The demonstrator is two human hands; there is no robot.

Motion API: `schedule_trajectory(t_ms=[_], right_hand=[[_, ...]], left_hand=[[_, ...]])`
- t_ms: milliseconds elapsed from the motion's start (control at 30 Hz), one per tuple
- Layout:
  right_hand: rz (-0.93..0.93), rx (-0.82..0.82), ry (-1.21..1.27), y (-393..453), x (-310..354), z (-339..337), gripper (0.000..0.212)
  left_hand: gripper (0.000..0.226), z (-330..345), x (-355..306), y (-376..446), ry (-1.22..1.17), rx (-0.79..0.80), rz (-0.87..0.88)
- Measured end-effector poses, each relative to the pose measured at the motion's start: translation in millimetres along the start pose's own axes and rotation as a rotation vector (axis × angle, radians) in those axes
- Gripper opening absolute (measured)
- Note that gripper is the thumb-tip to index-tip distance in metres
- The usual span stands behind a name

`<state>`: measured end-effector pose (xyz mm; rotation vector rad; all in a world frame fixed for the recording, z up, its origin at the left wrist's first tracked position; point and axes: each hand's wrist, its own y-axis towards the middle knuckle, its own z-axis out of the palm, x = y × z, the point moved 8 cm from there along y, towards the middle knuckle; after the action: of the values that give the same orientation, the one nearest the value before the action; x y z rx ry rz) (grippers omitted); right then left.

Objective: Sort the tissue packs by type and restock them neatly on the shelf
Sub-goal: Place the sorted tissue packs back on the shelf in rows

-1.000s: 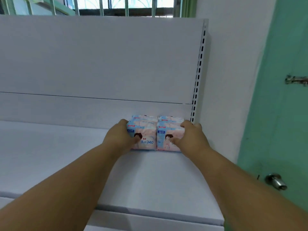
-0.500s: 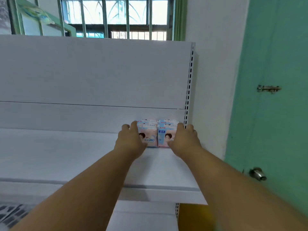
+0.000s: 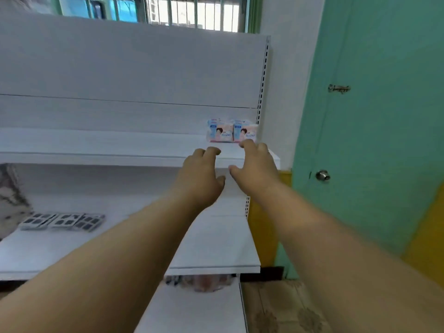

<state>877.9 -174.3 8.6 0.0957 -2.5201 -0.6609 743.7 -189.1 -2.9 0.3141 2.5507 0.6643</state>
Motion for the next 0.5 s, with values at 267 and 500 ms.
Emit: schedule_trajectory(t_ms=[267, 500], right_hand=[[-0.078, 0.083, 0.205, -202.5, -10.7, 2.4, 0.052], [0.038, 0.332, 0.235, -395.8, -101.4, 38.9, 0.051]], left_hand=[[0.058, 0.2, -6.6, -220.8, 0.017, -0.004, -0.106], [0.055, 85.5, -33.2, -417.6, -0.059, 0.153, -0.334]])
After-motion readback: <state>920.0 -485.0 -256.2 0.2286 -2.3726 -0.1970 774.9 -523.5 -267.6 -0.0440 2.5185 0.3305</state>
